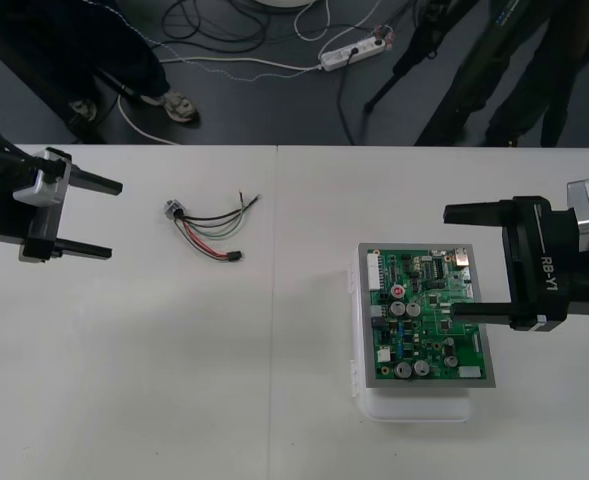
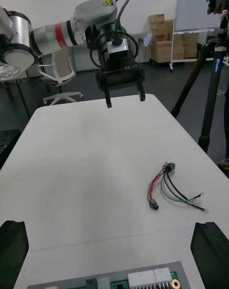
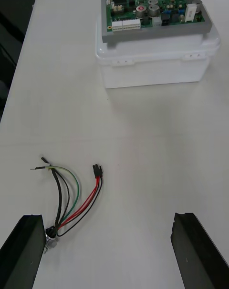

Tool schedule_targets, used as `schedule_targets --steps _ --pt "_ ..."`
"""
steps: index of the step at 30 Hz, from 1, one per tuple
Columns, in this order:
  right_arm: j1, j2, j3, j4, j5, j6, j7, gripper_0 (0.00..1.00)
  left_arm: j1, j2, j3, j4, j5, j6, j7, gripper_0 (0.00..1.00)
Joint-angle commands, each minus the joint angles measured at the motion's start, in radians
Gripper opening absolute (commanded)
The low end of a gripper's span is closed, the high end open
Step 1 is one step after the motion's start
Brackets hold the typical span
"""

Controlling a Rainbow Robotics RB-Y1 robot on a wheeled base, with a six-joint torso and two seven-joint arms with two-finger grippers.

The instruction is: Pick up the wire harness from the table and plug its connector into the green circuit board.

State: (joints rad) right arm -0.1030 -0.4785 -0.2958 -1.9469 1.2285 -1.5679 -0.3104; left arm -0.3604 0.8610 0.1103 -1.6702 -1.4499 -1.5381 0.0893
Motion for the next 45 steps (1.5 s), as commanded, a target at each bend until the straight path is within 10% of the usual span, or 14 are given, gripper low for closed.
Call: schedule_targets --steps 1,28,45 --pt "-0.032 0.044 -0.031 -0.013 -0.009 -0.003 0.025 1.0 -0.109 0.075 -0.081 0.086 -0.018 -0.033 -0.105 0.77" --pt "-0.098 0.123 0.015 0.088 -0.061 -0.003 0.03 1.0 -0.422 0.145 -0.44 0.233 -0.267 -0.002 -0.457 0.77" --pt "-0.145 0.07 0.017 0.217 -0.109 -0.003 0.166 1.0 -0.534 0.155 -0.751 0.254 -0.377 0.32 -0.454 0.77"
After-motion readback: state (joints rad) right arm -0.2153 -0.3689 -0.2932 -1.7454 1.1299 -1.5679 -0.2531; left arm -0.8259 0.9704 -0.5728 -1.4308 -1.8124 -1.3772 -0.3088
